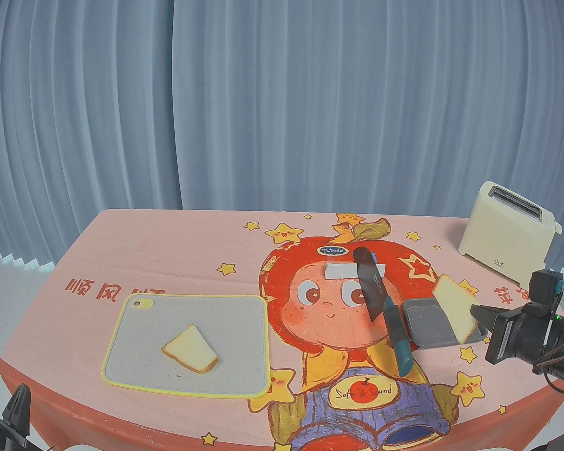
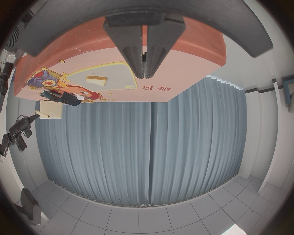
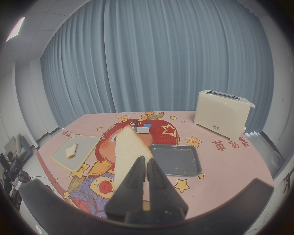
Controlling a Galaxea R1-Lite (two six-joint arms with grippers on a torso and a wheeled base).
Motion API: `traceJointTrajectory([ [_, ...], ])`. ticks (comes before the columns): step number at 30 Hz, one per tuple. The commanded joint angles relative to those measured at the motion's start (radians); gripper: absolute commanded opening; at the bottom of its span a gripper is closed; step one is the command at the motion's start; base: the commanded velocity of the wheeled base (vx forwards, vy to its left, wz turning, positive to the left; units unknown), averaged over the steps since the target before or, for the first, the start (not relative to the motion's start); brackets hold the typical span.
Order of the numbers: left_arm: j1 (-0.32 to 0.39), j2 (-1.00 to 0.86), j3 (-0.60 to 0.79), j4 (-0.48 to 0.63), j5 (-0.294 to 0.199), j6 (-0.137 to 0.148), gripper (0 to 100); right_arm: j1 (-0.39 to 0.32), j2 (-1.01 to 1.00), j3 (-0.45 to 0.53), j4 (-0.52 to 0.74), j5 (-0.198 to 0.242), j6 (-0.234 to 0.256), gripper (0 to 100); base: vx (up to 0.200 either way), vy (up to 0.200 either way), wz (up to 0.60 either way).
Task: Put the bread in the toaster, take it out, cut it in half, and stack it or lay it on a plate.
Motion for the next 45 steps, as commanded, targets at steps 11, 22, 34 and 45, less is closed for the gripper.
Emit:
traceJointTrajectory([
  [11, 0.001, -0.016, 0.018, -0.001, 0.0, 0.0, 0, -0.097, 0.017, 0.038, 0.006, 0.018, 0.001, 0, 0.0, 0.0, 0.0],
  [22, 0.001, -0.016, 0.018, -0.001, 0.0, 0.0, 0, -0.166, 0.104, 0.075, -0.004, 0.027, 0.009, 0, 0.0, 0.0, 0.0],
  [34, 0.001, -0.016, 0.018, -0.001, 0.0, 0.0, 0, -0.249, 0.174, 0.039, -0.005, 0.073, 0.01, 0, 0.0, 0.0, 0.0],
  [45, 0.001, -0.016, 0.018, -0.001, 0.0, 0.0, 0, -0.258, 0.276, 0.016, -0.013, 0.071, 0.053, 0, 0.0, 0.0, 0.0],
])
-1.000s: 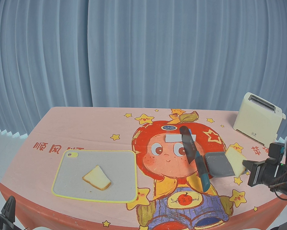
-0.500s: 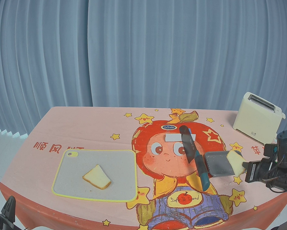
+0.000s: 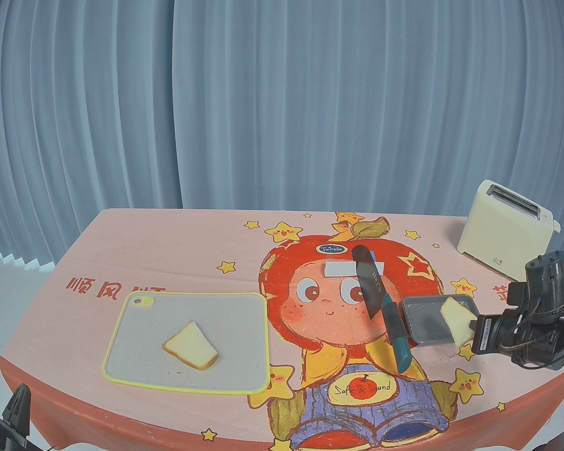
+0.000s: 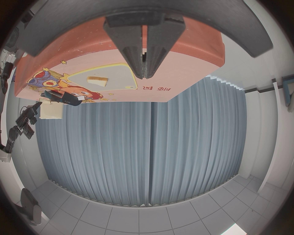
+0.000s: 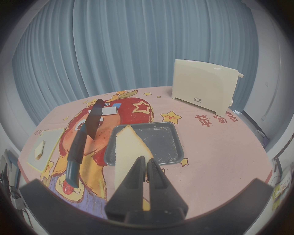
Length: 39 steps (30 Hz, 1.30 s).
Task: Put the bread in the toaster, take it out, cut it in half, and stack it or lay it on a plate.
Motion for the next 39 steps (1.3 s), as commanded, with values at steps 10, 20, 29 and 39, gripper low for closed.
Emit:
traceJointTrajectory([
  [10, 0.0, -0.016, 0.018, 0.0, 0.0, 0.0, 0, -0.027, 0.135, 0.001, -0.112, -0.002, 0.004, 0, 0.0, 0.0, 0.0],
  [20, 0.0, -0.016, 0.018, 0.0, 0.0, 0.0, 0, -0.027, 0.166, 0.001, -0.112, -0.002, 0.004, 0, 0.0, 0.0, 0.0],
  [29, 0.0, -0.016, 0.018, 0.0, 0.0, 0.0, 0, -0.052, 0.195, -0.022, -0.113, -0.001, 0.033, 0, 0.0, 0.0, 0.0],
  [39, 0.0, -0.016, 0.018, 0.0, 0.0, 0.0, 0, -0.052, 0.203, -0.033, -0.113, -0.002, 0.039, 0, 0.0, 0.0, 0.0],
])
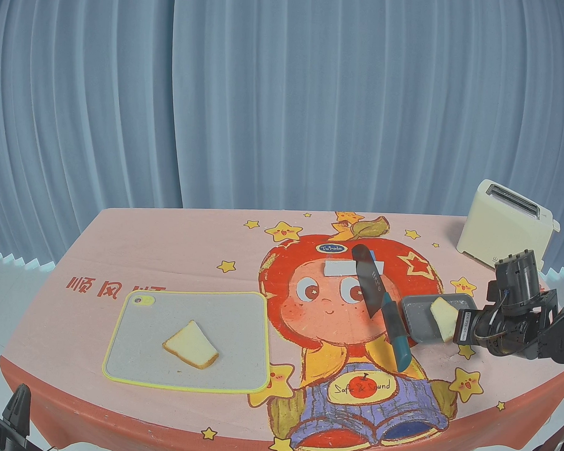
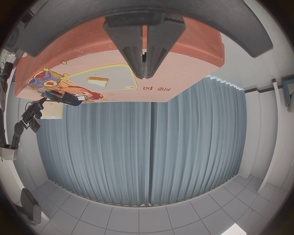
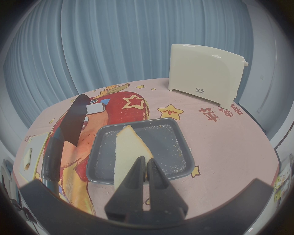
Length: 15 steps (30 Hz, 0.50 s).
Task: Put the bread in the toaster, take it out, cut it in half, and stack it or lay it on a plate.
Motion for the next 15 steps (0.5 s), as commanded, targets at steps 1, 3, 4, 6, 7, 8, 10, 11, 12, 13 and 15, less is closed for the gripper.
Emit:
traceJointTrajectory([
  [1, 0.0, -0.016, 0.018, 0.0, 0.0, 0.0, 0, 0.0, 0.004, -0.002, 0.0, -0.002, 0.0, 0, 0.0, 0.0, 0.0],
  [3, 0.0, -0.016, 0.018, 0.0, 0.0, 0.0, 0, 0.0, 0.007, -0.003, -0.002, -0.002, 0.0, 0, 0.0, 0.0, 0.0],
  [4, 0.0, -0.016, 0.018, 0.0, 0.0, 0.0, 0, 0.0, 0.013, -0.006, -0.002, -0.002, 0.0, 0, 0.0, 0.0, 0.0],
  [6, 0.0, -0.016, 0.018, 0.0, 0.0, 0.0, 0, -0.001, 0.021, -0.008, -0.012, -0.003, 0.0, 0, 0.0, 0.0, 0.0],
  [7, 0.0, -0.016, 0.018, 0.0, 0.0, 0.0, 0, -0.001, 0.024, -0.005, -0.023, -0.005, 0.0, 0, 0.0, 0.0, 0.0],
  [8, 0.0, -0.016, 0.018, 0.0, 0.0, 0.0, 0, -0.001, 0.03, -0.002, -0.04, -0.006, 0.002, 0, 0.0, 0.0, 0.0],
  [10, 0.0, -0.016, 0.018, 0.0, 0.0, 0.0, 0, -0.003, 0.041, 0.003, -0.066, -0.008, 0.002, 0, 0.0, 0.0, 0.0],
  [11, 0.0, -0.016, 0.018, 0.0, 0.0, 0.0, 0, -0.003, 0.042, 0.004, -0.068, -0.008, 0.002, 0, 0.0, 0.0, 0.0],
  [12, 0.0, -0.016, 0.018, 0.0, 0.0, 0.0, 0, -0.003, 0.051, 0.004, -0.085, -0.011, 0.0, 0, 0.0, 0.0, 0.0],
  [13, 0.0, -0.016, 0.018, 0.0, 0.0, 0.0, 0, -0.003, 0.053, 0.007, -0.088, -0.011, 0.0, 0, 0.0, 0.0, 0.0],
  [15, 0.0, -0.016, 0.018, 0.0, 0.0, 0.0, 0, -0.003, 0.054, 0.015, -0.094, -0.011, 0.0, 0, 0.0, 0.0, 0.0],
])
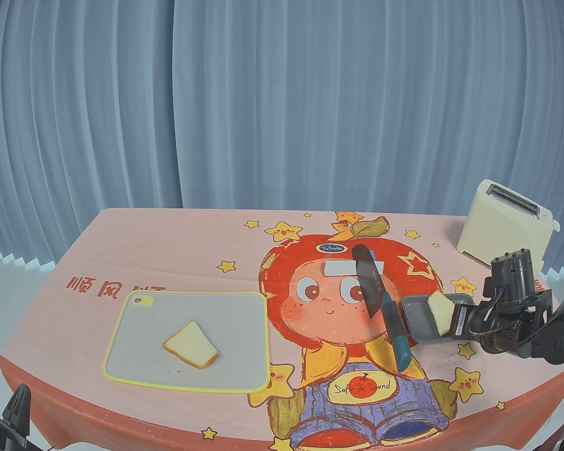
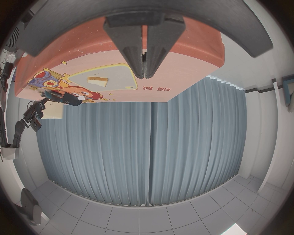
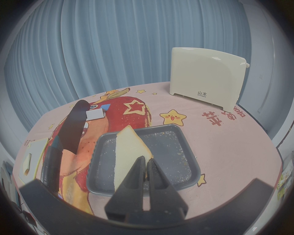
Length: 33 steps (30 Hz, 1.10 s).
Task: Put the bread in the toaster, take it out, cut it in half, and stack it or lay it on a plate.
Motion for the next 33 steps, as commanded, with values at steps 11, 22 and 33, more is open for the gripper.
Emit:
traceJointTrajectory([
  [11, 0.0, -0.016, 0.018, 0.0, 0.0, 0.0, 0, 0.003, 0.008, 0.013, -0.001, 0.0, -0.001, 0, 0.0, 0.0, 0.0],
  [22, 0.0, -0.016, 0.018, 0.0, 0.0, 0.0, 0, 0.006, -0.011, 0.01, -0.003, -0.001, -0.001, 100, 0.0, 0.0, 0.0],
  [33, 0.0, -0.016, 0.018, 0.0, 0.0, 0.0, 0, 0.012, -0.043, 0.013, -0.001, 0.0, -0.002, 100, 0.0, 0.0, 0.0],
])
